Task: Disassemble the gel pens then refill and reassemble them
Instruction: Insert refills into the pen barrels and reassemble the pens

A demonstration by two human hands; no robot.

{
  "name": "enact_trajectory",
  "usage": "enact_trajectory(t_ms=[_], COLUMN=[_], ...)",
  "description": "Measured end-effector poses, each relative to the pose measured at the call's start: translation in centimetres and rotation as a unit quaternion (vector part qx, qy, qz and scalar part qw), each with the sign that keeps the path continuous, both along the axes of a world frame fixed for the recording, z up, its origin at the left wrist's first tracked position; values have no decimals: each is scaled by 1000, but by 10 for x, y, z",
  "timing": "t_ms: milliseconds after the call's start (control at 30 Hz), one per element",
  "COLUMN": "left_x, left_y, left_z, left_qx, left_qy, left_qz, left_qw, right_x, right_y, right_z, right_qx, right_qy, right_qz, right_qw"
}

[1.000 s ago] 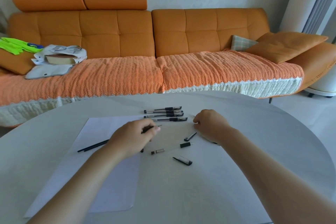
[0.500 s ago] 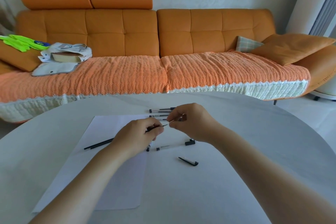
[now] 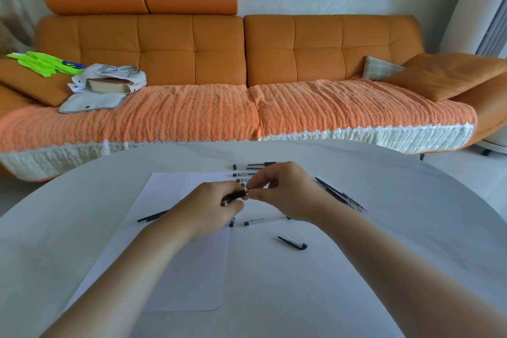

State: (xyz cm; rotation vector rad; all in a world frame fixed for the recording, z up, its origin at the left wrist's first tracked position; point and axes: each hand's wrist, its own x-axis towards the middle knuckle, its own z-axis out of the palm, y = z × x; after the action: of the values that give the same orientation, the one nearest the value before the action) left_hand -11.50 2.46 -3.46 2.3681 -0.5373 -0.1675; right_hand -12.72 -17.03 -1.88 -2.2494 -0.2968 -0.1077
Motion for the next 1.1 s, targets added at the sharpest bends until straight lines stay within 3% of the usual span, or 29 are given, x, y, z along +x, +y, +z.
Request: enact_trajectory(t_ms=[400, 567, 767, 867, 1033, 1100], left_x=[2, 2, 19, 25, 32, 35], left_y=[13, 12, 9, 3, -2, -3], left_z=[11, 14, 35, 35, 27, 21], left_qx=[-43, -40, -77, -50, -30, 8], left_qy=[30, -62, -85, -89, -220, -224], left_qz=[-27, 4, 1, -2, 49, 45], left_qw=[998, 997, 993, 995, 974, 974], right_x=[1, 3, 22, 31, 39, 40], right_y=[-1, 1, -2, 0, -4, -4], right_z=[-2, 0, 19, 23, 16, 13], right_qx=[-24, -47, 51, 81, 114, 136], right_qy=[43, 67, 75, 74, 115, 122], right_qz=[17, 23, 39, 28, 39, 36], right_qw=[999, 996, 995, 994, 986, 983])
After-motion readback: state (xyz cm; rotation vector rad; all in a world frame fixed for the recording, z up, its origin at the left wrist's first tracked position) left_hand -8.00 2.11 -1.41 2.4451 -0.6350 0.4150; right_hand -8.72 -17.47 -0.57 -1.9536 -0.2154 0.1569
